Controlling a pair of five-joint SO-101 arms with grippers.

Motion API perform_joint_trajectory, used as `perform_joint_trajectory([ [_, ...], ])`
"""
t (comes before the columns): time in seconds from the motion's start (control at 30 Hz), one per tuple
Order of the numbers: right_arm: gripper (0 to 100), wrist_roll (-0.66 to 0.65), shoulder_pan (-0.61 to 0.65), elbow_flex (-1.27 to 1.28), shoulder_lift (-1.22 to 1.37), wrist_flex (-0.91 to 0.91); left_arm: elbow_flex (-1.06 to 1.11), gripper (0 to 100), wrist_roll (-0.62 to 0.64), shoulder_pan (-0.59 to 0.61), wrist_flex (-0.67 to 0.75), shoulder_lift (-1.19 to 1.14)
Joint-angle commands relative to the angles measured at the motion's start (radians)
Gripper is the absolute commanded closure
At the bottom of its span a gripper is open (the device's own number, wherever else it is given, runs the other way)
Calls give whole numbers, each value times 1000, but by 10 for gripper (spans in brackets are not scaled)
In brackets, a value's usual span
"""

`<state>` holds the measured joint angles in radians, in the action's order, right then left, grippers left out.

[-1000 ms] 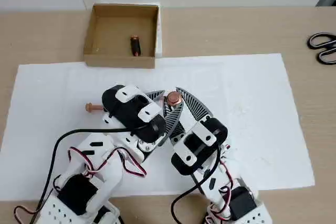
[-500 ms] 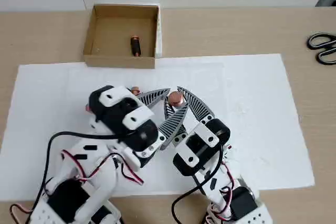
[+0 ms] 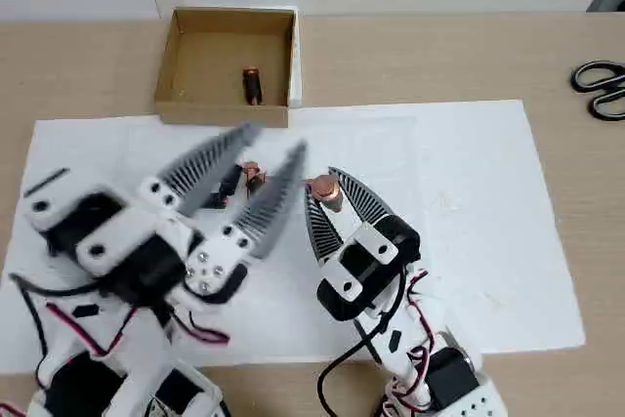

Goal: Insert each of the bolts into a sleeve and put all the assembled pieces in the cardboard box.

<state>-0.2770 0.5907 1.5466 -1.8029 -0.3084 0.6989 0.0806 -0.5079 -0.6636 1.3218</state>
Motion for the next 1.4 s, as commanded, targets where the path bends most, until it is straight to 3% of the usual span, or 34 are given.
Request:
perform_joint_trajectory([
  [0.0,995,-6,-2,-57,-7,-5,47,867,6,94,31,14],
  [0.17,995,-6,-2,-57,-7,-5,232,867,0,187,157,160],
  [0.43,995,-3,-2,-57,-8,-5,493,874,0,400,161,419],
  [0.63,995,-3,-5,-57,-8,-5,631,994,0,551,161,493],
  [0.8,995,-2,-70,-58,-10,-5,708,994,-31,560,144,488],
  [1.0,995,3,-130,-75,-12,2,759,994,-175,557,-71,489],
  [1.13,995,172,-189,-207,-4,-31,757,994,-180,559,-127,489],
  [1.23,995,318,-240,-290,-4,-157,783,994,-180,557,-180,489],
  [1.37,995,342,-275,-351,-4,-243,825,994,-178,562,-230,491],
])
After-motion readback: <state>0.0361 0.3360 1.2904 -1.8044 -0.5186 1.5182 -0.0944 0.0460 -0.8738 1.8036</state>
